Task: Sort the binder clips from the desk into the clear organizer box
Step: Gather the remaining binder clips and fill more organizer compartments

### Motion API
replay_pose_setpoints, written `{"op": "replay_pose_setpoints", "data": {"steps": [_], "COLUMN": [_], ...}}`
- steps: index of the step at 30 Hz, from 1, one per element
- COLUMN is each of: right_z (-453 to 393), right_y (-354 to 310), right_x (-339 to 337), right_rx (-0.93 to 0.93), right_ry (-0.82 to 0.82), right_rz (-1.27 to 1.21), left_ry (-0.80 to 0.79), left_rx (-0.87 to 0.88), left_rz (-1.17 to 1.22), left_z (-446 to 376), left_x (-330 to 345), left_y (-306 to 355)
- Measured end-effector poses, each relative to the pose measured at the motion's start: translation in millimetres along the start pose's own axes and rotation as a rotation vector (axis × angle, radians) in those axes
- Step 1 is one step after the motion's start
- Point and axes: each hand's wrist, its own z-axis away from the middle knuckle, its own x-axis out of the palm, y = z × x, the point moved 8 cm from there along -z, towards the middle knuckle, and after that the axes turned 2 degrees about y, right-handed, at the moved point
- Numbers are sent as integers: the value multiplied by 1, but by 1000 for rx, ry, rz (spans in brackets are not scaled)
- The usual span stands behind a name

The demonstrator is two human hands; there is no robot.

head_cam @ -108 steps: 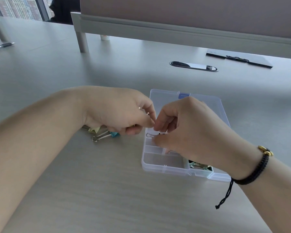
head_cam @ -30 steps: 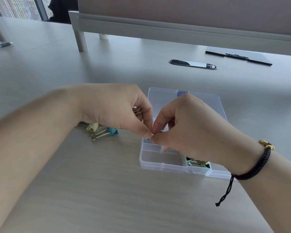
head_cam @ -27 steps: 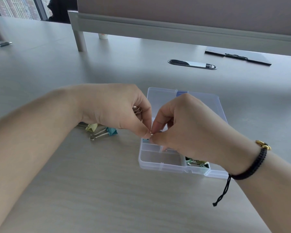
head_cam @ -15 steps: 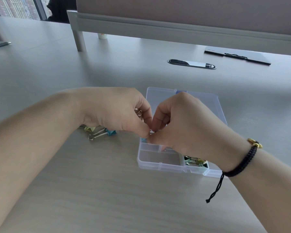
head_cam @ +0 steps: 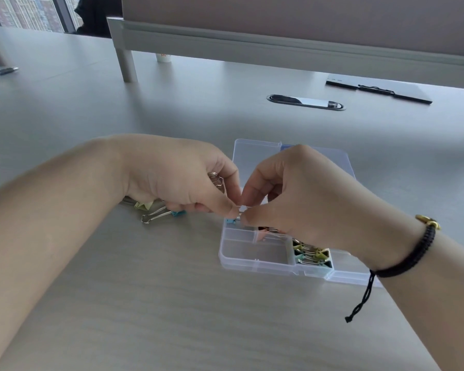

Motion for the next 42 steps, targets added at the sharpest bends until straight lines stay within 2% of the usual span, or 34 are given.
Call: {"op": "replay_pose_setpoints", "data": {"steps": [8, 14, 16, 20, 22, 24, 32, 38, 42], "right_z": [0, 0, -1, 0, 1, 2, 4, 4, 3], "right_y": [1, 1, 1, -1, -4, -8, -15, -14, -7], "right_x": [2, -4, -11, -29, -30, -26, -19, -23, -36], "right_rx": [-10, -35, -59, -125, -154, -186, -260, -247, -225], "right_ry": [18, 44, 94, 308, 345, 333, 210, 229, 322], "right_rz": [-10, -9, -10, -94, -153, -184, -145, -123, -171], "left_ry": [-14, 35, 67, 136, 165, 200, 198, 116, -49], "left_rx": [-30, -24, -16, 42, 53, 52, 119, 231, 268], "left_rz": [55, 43, 118, 354, 347, 245, 264, 323, 495], "left_z": [-1, -1, -1, 0, 1, 2, 9, 10, 10], "left_x": [3, -1, -5, -13, -15, -17, -12, -10, -10], "left_y": [-1, 2, 4, 11, 16, 20, 23, 28, 29]}}
